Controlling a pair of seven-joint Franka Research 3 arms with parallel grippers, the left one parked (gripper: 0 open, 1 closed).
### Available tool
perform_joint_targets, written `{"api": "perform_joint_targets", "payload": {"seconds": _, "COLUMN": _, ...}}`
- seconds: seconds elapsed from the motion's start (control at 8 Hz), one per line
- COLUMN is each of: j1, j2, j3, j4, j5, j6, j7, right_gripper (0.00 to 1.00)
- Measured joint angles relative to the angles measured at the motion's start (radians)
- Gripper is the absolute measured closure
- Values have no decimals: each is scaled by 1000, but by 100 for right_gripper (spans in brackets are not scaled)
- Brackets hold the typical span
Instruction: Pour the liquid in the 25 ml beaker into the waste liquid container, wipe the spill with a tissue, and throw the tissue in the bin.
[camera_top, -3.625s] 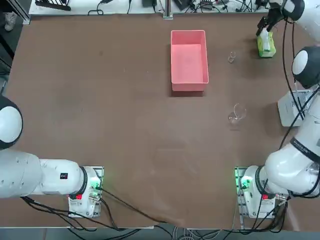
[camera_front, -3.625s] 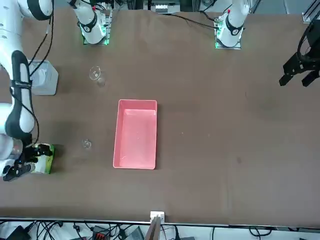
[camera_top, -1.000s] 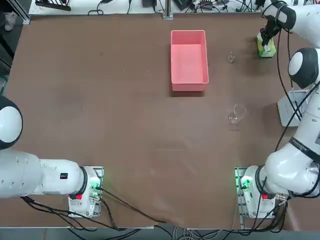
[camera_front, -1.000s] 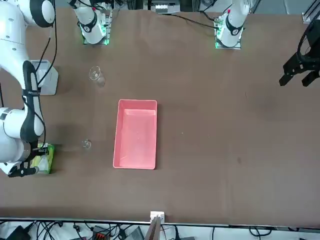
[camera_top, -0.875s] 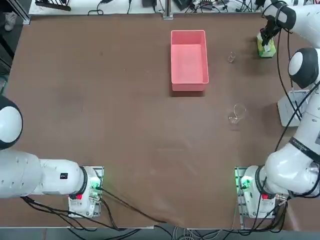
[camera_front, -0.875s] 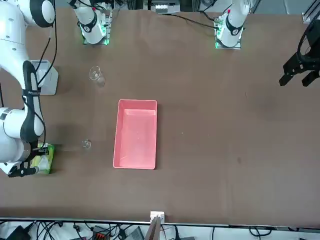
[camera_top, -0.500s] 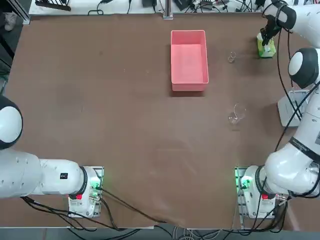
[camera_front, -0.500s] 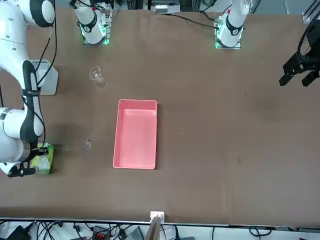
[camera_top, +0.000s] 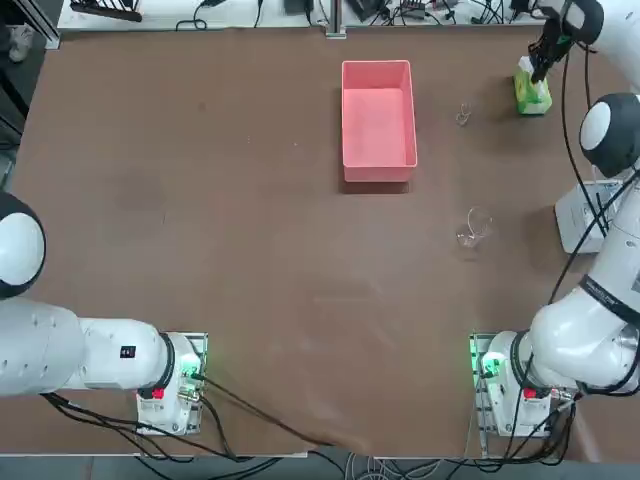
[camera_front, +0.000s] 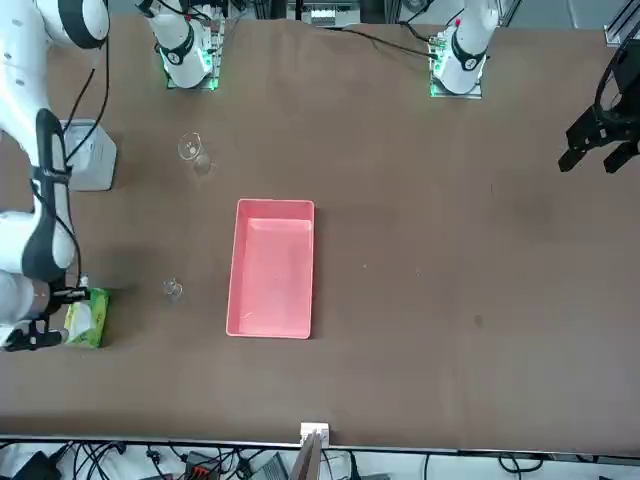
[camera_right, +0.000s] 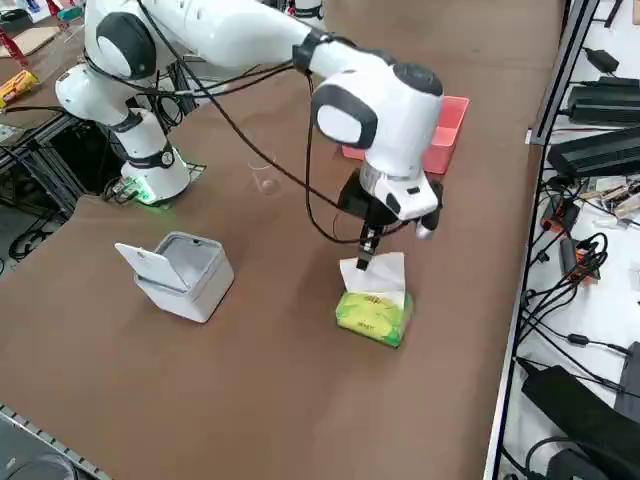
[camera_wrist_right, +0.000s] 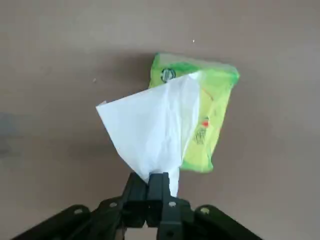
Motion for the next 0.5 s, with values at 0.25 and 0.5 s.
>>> {"api": "perform_joint_targets", "payload": {"seconds": 0.25, "j1": 2, "j2": -49, "j3": 9, "j4": 1, "j5": 0, "j6": -68, "j7": 0, "right_gripper": 98}}
{"api": "perform_joint_targets", "payload": {"seconds": 0.5, "j1": 1, "j2": -88, "j3": 29, "j4": 2, "j5": 4, "j6": -133, "j7": 0, "right_gripper": 98}}
